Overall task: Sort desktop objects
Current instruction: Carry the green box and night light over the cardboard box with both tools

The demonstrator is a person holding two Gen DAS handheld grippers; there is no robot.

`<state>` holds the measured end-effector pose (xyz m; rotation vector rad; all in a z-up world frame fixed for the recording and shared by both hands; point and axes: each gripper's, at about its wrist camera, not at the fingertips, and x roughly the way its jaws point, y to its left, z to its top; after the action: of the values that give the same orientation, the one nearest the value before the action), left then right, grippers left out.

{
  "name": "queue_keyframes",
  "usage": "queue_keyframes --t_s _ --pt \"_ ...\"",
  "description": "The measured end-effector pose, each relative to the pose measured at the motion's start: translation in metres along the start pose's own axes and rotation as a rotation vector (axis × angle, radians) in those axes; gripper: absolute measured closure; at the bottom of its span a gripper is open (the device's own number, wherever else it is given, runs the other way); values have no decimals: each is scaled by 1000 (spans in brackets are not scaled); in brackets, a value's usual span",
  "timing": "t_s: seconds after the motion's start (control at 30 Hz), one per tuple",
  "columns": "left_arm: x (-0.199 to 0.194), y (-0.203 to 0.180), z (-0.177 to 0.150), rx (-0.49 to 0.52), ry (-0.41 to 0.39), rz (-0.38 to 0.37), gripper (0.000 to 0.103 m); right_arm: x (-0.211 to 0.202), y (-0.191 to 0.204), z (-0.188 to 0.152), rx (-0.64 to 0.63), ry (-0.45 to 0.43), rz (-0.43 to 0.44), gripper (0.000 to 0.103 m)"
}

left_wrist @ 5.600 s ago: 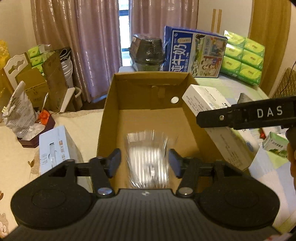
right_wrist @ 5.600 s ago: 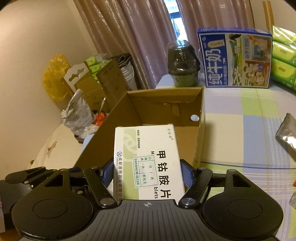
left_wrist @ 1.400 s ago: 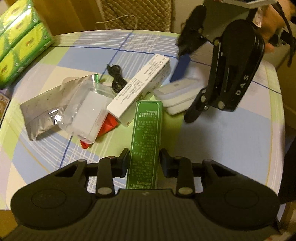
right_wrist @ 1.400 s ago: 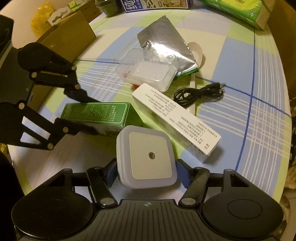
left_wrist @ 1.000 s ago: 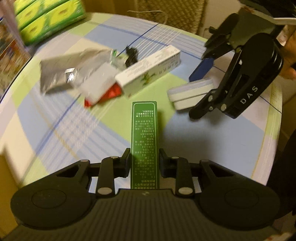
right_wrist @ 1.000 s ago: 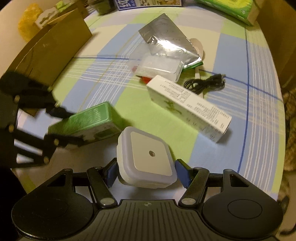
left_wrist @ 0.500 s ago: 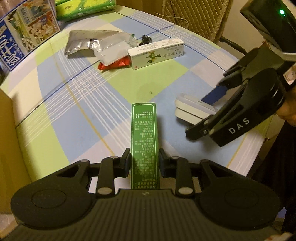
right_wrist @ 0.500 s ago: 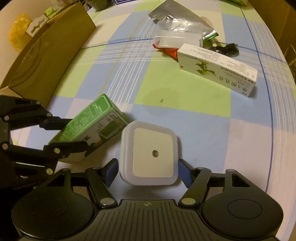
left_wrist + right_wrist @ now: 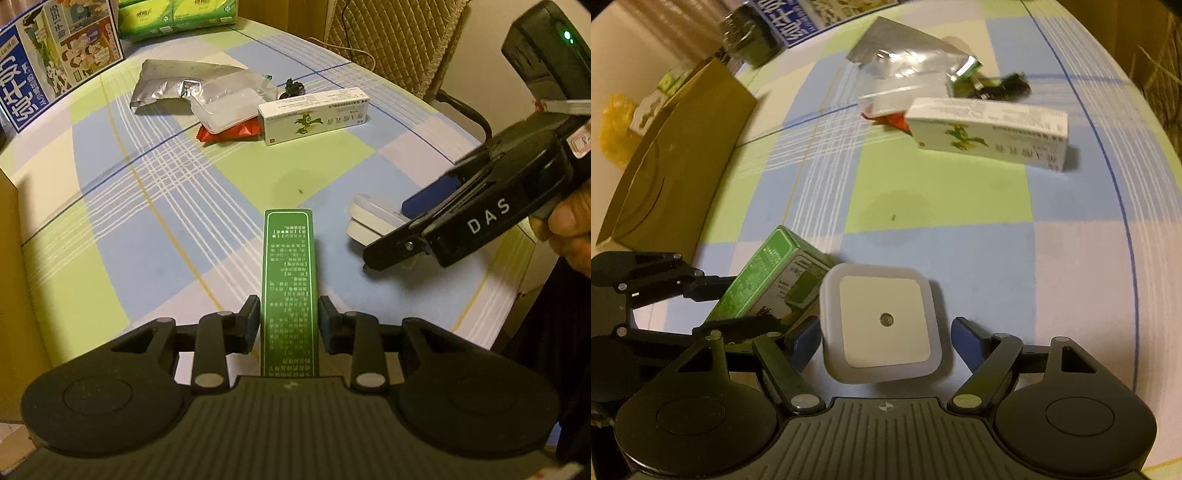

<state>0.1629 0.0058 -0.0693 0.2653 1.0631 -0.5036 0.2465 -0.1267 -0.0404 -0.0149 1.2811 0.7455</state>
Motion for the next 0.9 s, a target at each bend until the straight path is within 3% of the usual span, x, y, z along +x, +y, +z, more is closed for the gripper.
queue_keyframes --t_s 0.1,0.17,0.5,0.9 --pt "5 2 4 -12 0 -3 75 -1 -2 -2 14 -21 4 29" --pt "8 2 6 -17 7 -2 75 -1 0 -3 15 -27 15 39" --pt "19 3 6 -48 37 15 77 -10 8 -16 5 -103 -25 40" --pt "-11 2 5 -81 -2 36 78 -40 26 -22 -35 -181 -66 40"
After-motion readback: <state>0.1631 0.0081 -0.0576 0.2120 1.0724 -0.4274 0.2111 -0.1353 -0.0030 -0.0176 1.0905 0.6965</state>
